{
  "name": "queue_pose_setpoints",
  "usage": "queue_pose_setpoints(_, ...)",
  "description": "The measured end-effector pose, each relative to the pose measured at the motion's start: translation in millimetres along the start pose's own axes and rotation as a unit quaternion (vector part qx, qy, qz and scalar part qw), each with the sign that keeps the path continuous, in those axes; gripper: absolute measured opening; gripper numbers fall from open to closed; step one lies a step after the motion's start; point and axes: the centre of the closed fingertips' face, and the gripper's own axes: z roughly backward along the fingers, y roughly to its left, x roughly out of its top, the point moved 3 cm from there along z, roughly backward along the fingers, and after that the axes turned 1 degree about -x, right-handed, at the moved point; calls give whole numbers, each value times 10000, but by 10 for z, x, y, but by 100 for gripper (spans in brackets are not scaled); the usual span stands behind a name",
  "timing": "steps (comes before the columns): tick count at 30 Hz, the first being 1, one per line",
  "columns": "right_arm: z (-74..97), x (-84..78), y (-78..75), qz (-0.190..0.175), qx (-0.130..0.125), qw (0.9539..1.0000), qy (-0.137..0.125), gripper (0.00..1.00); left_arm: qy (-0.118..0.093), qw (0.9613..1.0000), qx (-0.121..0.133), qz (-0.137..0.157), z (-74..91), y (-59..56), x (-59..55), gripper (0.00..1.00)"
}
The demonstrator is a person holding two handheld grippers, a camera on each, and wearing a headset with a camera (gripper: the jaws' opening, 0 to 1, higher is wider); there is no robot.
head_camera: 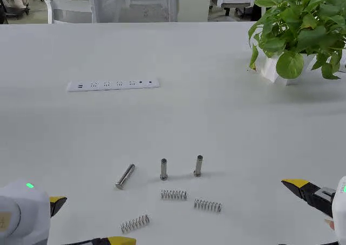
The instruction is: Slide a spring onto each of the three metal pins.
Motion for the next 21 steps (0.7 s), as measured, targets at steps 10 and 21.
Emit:
queue_pose_setpoints(10, -22, -31, 22, 60, 18, 10000, 56, 100, 128, 9993, -168, -318, -202, 34, 249, 97)
queue_pose_setpoints(21, -16, -13, -11, 100, -30, 9999, -5, 100, 333, 9984, -333, -299, -470, 147, 406, 83)
